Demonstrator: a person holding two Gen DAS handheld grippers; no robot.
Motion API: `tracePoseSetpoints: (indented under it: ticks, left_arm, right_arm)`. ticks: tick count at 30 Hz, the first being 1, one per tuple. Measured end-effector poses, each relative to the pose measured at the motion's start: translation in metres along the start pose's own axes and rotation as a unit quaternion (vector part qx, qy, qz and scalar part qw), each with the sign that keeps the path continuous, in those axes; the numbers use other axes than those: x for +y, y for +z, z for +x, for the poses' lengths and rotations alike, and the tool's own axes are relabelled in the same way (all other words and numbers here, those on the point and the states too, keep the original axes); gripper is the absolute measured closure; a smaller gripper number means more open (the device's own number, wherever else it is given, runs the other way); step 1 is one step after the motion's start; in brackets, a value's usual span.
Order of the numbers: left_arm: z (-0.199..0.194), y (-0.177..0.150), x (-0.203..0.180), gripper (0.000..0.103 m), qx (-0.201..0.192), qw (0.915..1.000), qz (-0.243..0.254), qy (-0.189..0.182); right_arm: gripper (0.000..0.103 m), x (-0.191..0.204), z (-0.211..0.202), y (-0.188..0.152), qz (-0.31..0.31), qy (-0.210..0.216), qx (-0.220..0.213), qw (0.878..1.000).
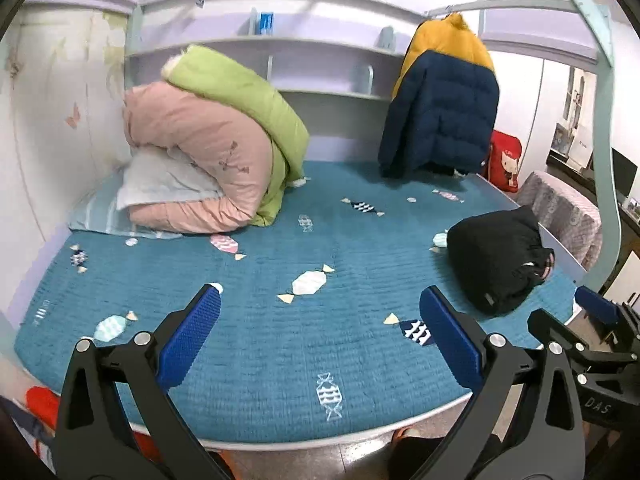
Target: Fold large clothes
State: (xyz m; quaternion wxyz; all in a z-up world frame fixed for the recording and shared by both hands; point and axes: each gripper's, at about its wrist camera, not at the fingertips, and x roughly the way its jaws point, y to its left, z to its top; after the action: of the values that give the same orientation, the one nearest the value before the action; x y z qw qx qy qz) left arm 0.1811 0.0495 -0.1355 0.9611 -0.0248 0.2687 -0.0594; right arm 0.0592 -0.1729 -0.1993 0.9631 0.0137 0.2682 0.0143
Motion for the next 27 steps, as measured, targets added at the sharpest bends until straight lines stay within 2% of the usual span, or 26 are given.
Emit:
tracePoseSetpoints:
  ticks: [6,10,13,21,27]
  left_arm:
    - [-0.079,-0.009,-0.017,0.003,-0.05,0.9986,0.012,0.009]
    - [-0.114,-0.015,-0.022,0.003,-0.07,0.9974,0.003,0.014]
    - [-0.137,-0.02,-0.029,0.003,-0.082,0.9964,0.015,0.019]
    - [-0.168,-0.026,-0.042,0.003,-0.101,0.9945,0.022,0.015]
    - [-0.177,-0.026,-0.048,0.003,-0.114,0.9932,0.022,0.012]
  right_arm:
    - [0.007,0.012,-0.063,-0.007,-0.004,0.009,-0.037,0.999]
    - [0.007,0.018,-0.095,-0.008,-0.01,0.005,-0.059,0.998]
    - [0.007,0.021,-0.113,-0.009,-0.014,0.0,-0.074,0.997]
    - [0.007,0.025,-0.141,-0.012,-0.018,-0.009,-0.095,0.995]
    - [0.007,0.021,-0.149,-0.012,-0.017,-0.019,-0.109,0.994]
